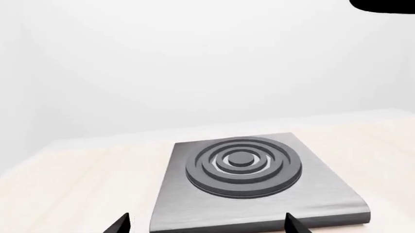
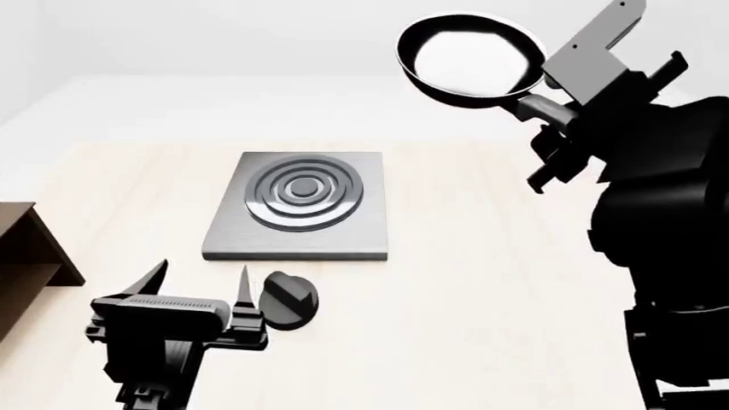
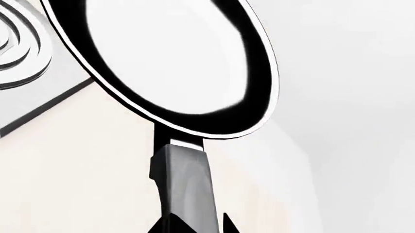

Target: Turn on the stove and put the frying pan on it.

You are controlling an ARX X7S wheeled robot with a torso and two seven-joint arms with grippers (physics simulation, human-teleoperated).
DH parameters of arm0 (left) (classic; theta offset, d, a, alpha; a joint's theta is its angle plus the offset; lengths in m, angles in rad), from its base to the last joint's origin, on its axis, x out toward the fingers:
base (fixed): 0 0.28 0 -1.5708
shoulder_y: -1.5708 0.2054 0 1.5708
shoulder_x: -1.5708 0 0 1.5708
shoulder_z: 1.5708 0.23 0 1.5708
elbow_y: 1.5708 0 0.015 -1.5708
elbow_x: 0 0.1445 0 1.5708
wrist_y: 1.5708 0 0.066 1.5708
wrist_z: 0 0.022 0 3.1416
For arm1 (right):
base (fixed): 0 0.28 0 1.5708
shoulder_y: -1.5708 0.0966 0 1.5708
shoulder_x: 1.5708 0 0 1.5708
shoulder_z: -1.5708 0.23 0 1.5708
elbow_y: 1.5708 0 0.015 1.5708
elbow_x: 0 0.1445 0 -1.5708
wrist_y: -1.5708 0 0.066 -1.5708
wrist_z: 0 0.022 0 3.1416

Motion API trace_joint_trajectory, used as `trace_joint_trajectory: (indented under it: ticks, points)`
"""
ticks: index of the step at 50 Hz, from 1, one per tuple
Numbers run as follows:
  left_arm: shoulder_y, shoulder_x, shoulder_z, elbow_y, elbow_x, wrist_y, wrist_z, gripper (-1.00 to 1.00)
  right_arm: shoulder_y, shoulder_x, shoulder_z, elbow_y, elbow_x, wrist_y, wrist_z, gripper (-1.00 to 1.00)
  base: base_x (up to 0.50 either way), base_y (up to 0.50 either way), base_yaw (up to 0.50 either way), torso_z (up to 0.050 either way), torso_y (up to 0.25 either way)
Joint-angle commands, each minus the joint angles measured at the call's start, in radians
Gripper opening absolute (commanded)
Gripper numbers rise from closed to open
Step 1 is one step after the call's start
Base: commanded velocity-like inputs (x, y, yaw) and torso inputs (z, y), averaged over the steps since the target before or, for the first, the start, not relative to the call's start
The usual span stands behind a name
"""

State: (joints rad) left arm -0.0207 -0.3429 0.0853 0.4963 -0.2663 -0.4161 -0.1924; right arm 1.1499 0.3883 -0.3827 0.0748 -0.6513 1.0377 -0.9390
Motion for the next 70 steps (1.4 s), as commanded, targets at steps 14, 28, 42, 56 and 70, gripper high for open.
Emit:
trace_joint_trajectory:
  ticks: [14, 28, 42, 56, 70]
  points:
    - [0.001, 0.004, -0.009, -0.022, -0.013, 0.037, -0.003, 1.0, 0.146, -0.228, -0.015, 0.298, 0.005, -0.144, 0.247, -1.0, 0.0, 0.0, 0.0, 0.001, 0.002]
    - [0.014, -0.004, -0.01, -0.041, -0.026, 0.101, 0.026, 1.0, 0.169, -0.329, -0.019, 0.428, 0.059, -0.215, 0.345, -1.0, 0.0, 0.0, 0.0, 0.0, 0.002]
    - [0.012, -0.004, 0.003, -0.107, -0.048, 0.165, 0.081, 1.0, 0.266, -0.387, -0.169, 0.68, 0.329, -0.311, 0.584, -1.0, 0.0, 0.0, 0.0, 0.001, 0.002]
    - [0.028, -0.012, 0.006, -0.117, -0.051, 0.209, 0.101, 1.0, 0.414, -0.388, -0.659, 0.849, 0.985, -0.403, 0.897, -1.0, 0.0, 0.0, 0.0, 0.001, 0.001]
    - [0.028, -0.015, 0.006, -0.134, -0.036, 0.233, 0.094, 1.0, 0.485, -0.388, -1.071, 0.813, 1.444, -0.495, 1.105, -1.0, 0.0, 0.0, 0.0, 0.0, -0.143]
